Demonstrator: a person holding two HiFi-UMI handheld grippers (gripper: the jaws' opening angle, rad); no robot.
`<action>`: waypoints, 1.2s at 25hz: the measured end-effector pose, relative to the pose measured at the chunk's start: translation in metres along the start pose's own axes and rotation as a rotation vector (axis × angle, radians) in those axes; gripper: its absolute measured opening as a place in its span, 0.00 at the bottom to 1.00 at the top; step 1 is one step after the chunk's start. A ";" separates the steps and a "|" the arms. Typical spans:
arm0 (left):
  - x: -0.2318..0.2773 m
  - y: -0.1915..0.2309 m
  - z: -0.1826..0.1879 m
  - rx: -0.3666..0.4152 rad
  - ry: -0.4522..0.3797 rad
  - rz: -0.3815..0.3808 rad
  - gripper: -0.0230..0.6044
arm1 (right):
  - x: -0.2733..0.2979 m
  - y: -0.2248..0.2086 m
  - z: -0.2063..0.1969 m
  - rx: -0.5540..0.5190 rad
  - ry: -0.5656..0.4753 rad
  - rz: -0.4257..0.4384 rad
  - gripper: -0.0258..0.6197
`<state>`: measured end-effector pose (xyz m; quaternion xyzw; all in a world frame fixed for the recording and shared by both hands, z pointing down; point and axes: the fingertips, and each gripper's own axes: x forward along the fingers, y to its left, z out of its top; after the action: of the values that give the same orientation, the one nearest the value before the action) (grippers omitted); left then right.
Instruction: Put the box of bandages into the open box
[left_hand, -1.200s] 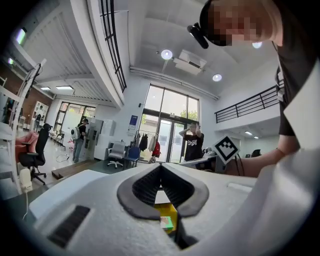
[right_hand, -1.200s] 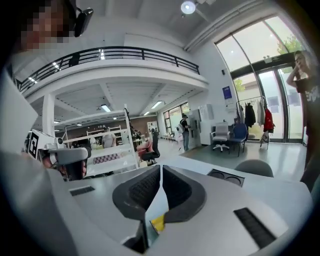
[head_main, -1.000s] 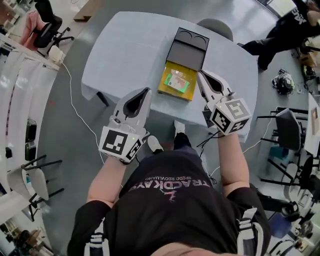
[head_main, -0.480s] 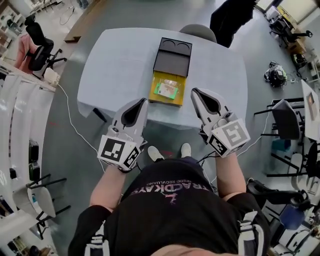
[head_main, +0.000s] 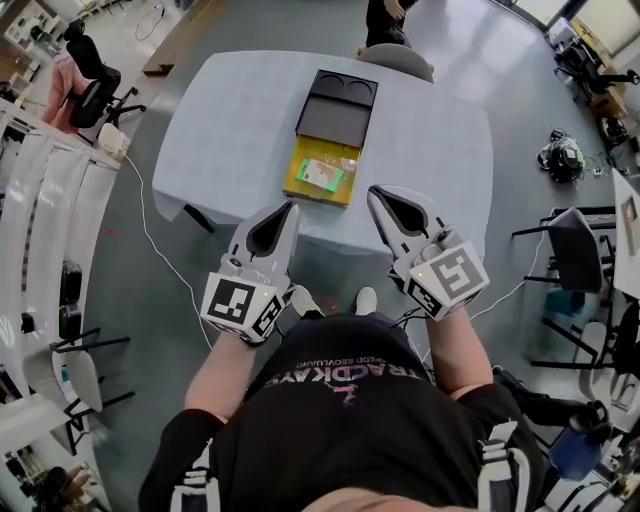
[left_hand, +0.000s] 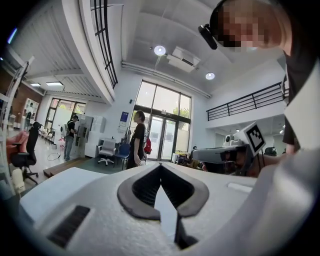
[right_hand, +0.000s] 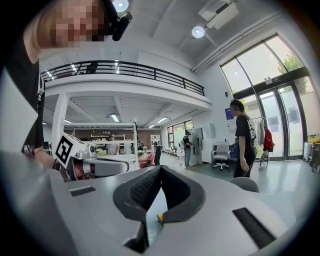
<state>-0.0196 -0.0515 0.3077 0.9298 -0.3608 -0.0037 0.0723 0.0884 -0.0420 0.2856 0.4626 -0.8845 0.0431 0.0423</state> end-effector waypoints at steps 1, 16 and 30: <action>0.001 -0.006 -0.002 -0.002 0.002 0.010 0.06 | -0.004 -0.002 -0.002 0.002 0.001 0.011 0.06; 0.000 -0.063 -0.016 0.008 0.001 0.126 0.06 | -0.038 -0.010 -0.017 0.004 0.010 0.152 0.06; -0.007 -0.073 -0.019 0.017 0.000 0.174 0.06 | -0.043 -0.007 -0.020 0.008 0.004 0.202 0.06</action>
<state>0.0257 0.0090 0.3162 0.8956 -0.4401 0.0058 0.0647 0.1197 -0.0088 0.3003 0.3710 -0.9264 0.0516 0.0374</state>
